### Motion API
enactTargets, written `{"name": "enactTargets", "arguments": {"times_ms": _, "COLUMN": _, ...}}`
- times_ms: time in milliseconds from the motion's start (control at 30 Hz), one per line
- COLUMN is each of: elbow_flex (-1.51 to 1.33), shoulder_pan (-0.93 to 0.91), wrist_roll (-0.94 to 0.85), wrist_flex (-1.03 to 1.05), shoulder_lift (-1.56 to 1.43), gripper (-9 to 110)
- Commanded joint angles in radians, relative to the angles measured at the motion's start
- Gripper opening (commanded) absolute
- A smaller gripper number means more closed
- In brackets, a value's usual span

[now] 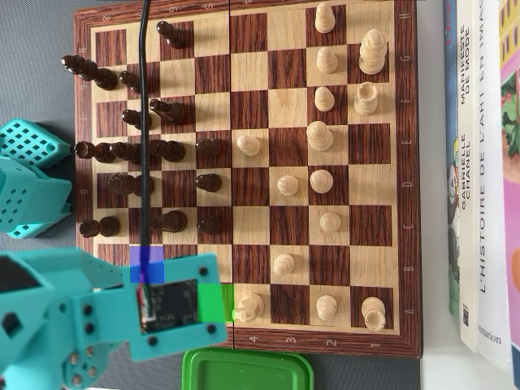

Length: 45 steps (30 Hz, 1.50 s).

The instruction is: Play chess

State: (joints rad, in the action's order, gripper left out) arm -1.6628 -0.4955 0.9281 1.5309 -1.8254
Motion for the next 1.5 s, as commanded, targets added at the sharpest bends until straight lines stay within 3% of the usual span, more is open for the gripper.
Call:
{"name": "enactTargets", "arguments": {"times_ms": 0, "elbow_flex": 0.103, "shoulder_pan": -0.009, "wrist_roll": 0.006, "wrist_flex": -0.012, "shoulder_lift": 0.029, "gripper": 2}}
{"name": "enactTargets", "arguments": {"times_ms": 633, "elbow_flex": 0.268, "shoulder_pan": -0.006, "wrist_roll": 0.008, "wrist_flex": -0.012, "shoulder_lift": 0.308, "gripper": 2}}
{"name": "enactTargets", "arguments": {"times_ms": 1467, "elbow_flex": 0.268, "shoulder_pan": -0.011, "wrist_roll": 0.002, "wrist_flex": -0.091, "shoulder_lift": 0.460, "gripper": 2}}
